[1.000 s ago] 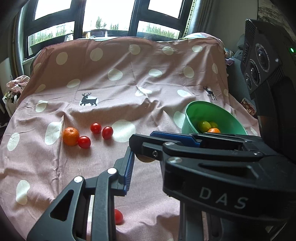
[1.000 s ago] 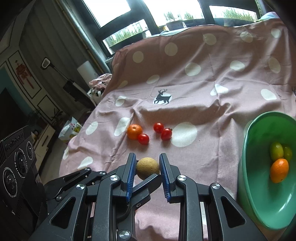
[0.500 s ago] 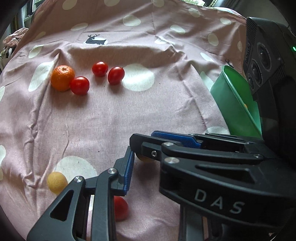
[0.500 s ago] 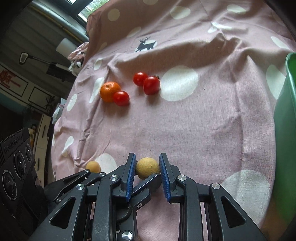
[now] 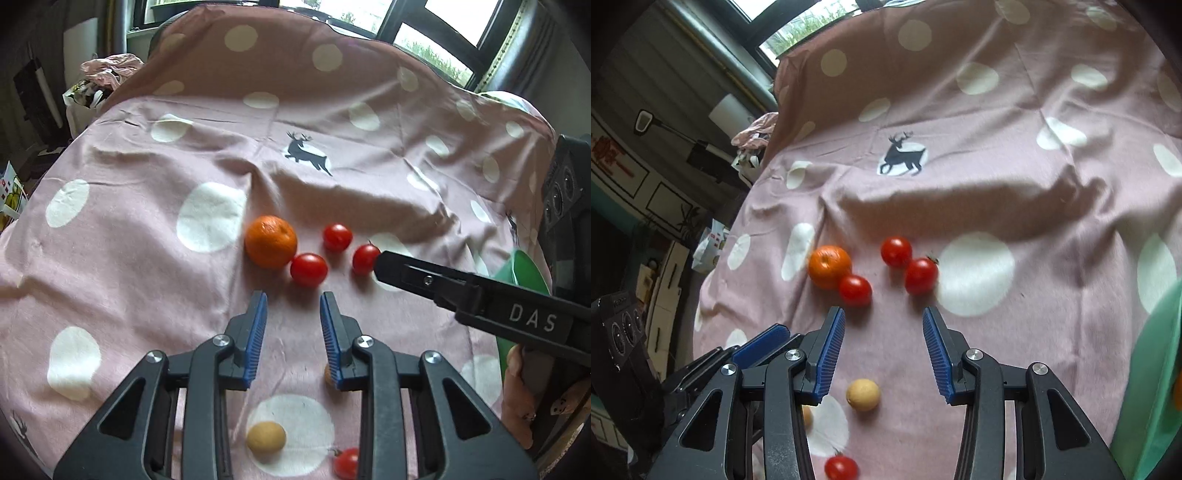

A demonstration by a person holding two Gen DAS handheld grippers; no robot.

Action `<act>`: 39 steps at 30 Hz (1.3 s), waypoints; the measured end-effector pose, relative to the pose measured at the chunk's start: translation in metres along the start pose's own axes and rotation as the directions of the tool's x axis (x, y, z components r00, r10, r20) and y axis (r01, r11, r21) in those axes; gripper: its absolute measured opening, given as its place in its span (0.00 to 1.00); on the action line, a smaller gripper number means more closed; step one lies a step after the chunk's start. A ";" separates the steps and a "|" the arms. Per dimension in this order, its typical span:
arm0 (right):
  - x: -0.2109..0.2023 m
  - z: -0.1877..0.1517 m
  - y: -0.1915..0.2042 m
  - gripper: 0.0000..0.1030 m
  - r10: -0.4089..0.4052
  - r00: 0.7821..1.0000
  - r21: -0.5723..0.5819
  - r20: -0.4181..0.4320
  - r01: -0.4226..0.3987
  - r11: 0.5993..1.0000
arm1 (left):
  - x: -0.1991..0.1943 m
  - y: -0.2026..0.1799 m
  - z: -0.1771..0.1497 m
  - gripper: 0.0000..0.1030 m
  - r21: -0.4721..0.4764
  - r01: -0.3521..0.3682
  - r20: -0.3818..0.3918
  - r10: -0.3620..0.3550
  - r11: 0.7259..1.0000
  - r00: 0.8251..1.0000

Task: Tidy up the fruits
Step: 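Grasp the second mandarin orange with the right gripper, then carry the mandarin orange with the right gripper toward the green bowl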

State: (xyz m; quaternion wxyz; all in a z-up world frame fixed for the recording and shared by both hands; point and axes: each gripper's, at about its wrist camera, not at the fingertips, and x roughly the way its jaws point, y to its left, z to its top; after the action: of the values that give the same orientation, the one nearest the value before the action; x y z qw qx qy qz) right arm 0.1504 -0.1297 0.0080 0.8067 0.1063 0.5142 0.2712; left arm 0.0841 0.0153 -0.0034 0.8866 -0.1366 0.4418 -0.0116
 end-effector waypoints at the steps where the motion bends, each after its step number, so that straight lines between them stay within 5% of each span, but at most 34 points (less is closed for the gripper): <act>1: 0.009 0.006 0.005 0.44 0.025 1.000 -0.004 -0.009 -0.025 1.000 | 0.002 0.003 0.002 0.28 -0.017 0.000 0.004 0.000 1.000 1.000; 7: 0.064 0.027 0.027 0.44 0.056 0.993 -0.017 -0.101 -0.058 0.998 | 0.011 0.007 0.001 0.27 -0.018 -0.026 -0.012 0.026 0.999 1.000; 17: 0.087 0.035 0.032 0.44 0.032 0.993 -0.039 -0.114 -0.037 0.999 | 0.009 0.019 0.003 0.27 -0.068 -0.004 -0.017 0.003 0.998 1.000; 23: 0.066 0.029 0.022 0.40 0.049 0.997 0.022 -0.058 -0.047 0.999 | -0.002 0.025 0.000 0.28 -0.086 0.021 -0.005 -0.022 0.996 1.000; 28: 0.007 0.012 0.009 0.40 0.130 0.991 0.063 0.019 -0.131 0.989 | -0.019 0.035 -0.002 0.28 -0.126 0.067 0.028 -0.064 0.990 0.998; 34: -0.039 -0.040 -0.014 0.40 -0.002 1.000 0.099 0.012 0.001 0.995 | -0.014 0.011 -0.012 0.28 -0.076 0.091 0.002 -0.091 0.993 0.996; 39: -0.037 -0.074 -0.035 0.40 -0.131 0.990 0.106 -0.055 0.137 0.985 | -0.004 -0.013 -0.023 0.28 -0.005 0.110 -0.043 -0.110 0.994 0.993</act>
State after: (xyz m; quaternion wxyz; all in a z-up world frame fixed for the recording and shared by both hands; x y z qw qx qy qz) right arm 0.0845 -0.1863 -0.0124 0.8035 0.1091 0.5534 0.1902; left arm 0.0653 -0.0016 -0.0102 0.8747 -0.1614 0.4526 -0.0629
